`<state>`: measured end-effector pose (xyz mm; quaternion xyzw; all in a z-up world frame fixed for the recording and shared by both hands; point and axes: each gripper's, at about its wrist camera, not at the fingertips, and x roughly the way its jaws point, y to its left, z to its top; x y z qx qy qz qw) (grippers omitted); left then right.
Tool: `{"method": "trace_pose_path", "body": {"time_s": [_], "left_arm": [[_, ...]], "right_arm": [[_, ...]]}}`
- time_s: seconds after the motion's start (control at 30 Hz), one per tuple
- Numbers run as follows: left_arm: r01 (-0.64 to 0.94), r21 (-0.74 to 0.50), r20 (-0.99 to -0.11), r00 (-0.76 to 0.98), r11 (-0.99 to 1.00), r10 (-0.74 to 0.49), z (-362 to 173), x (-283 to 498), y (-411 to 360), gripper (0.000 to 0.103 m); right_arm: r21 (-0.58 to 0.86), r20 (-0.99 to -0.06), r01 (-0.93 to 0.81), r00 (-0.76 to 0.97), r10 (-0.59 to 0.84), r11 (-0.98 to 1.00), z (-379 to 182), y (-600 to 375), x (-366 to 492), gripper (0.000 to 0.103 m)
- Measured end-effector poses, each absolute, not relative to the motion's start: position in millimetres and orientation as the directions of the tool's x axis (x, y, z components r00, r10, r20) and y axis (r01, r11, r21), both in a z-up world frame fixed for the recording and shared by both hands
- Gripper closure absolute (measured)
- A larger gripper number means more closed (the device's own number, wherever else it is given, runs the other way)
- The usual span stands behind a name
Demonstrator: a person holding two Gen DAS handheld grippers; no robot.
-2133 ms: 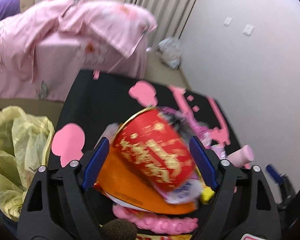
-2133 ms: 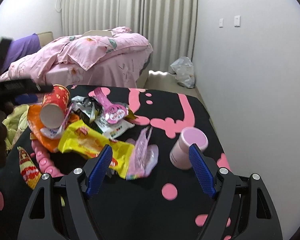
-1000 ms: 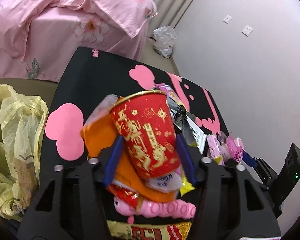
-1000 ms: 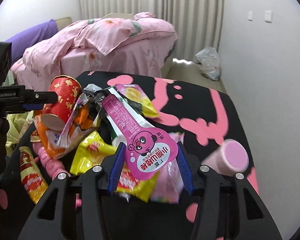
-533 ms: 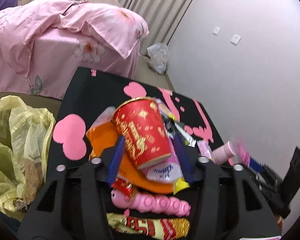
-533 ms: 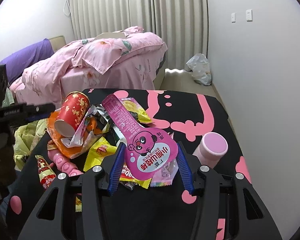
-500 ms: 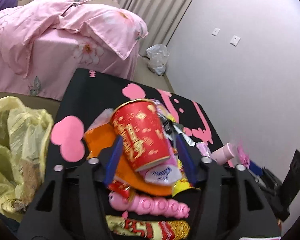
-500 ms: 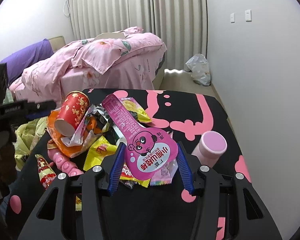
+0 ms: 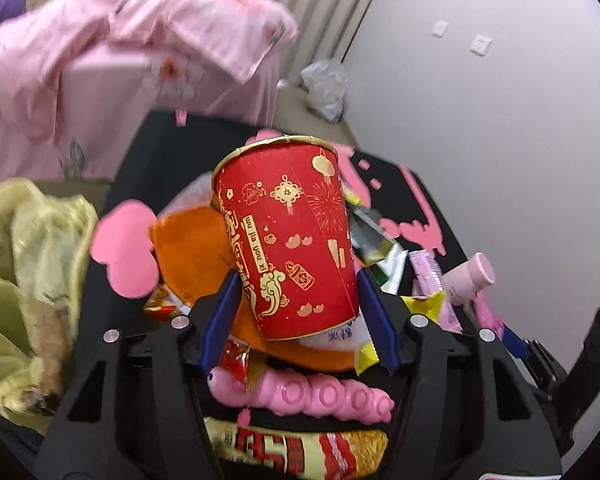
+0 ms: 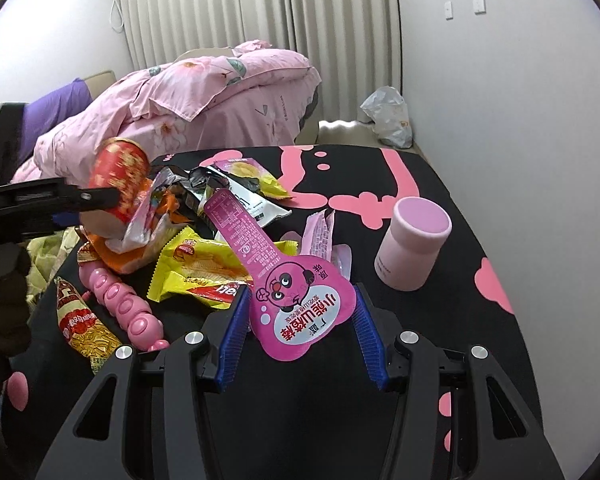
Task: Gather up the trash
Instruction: 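Lift the red cup with the left tool and drop it into the yellow bag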
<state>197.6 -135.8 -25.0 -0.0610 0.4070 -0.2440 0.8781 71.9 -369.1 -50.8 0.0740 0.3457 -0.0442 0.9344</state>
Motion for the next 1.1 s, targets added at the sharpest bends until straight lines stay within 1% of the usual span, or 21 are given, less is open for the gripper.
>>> {"method": "trace_pose_path", "body": {"time_s": [0.13, 0.27, 0.47, 0.57, 0.8, 0.9, 1.1], "left_arm": [[0.421, -0.233, -0.652, 0.602, 0.877, -0.462, -4.2, 178.0, -137.3, 0.047], [0.448, -0.231, -0.655, 0.585, 0.864, -0.478, 2.4, 166.4, -134.5, 0.047], [0.435, -0.211, -0.642, 0.614, 0.876, -0.459, 11.6, 154.9, -120.9, 0.047], [0.422, -0.214, -0.634, 0.626, 0.881, -0.454, 14.7, 149.9, -107.4, 0.049], [0.399, -0.238, -0.614, 0.645, 0.885, -0.456, 16.7, 142.5, -72.3, 0.05], [0.402, -0.264, -0.617, 0.628, 0.877, -0.474, 11.3, 139.6, -65.0, 0.05], [0.417, -0.267, -0.602, 0.632, 0.869, -0.489, 12.8, 130.6, -59.6, 0.05]], "right_arm": [[0.115, -0.65, 0.13, 0.76, -0.024, 0.985, -51.2, -367.7, 72.0, 0.055], [0.113, -0.638, 0.131, 0.77, -0.029, 0.985, -44.4, -365.6, 67.0, 0.055], [0.094, -0.608, 0.13, 0.793, -0.046, 0.987, -25.7, -362.3, 58.6, 0.055], [0.091, -0.598, 0.118, 0.8, -0.04, 0.989, -17.1, -356.5, 56.9, 0.055], [0.045, -0.569, 0.084, 0.821, -0.044, 0.995, 3.5, -333.7, 55.2, 0.055], [0.033, -0.564, 0.071, 0.825, -0.041, 0.997, 8.1, -325.7, 53.9, 0.055], [0.005, -0.566, 0.055, 0.823, -0.043, 0.998, 11.1, -314.1, 52.6, 0.055]]}}
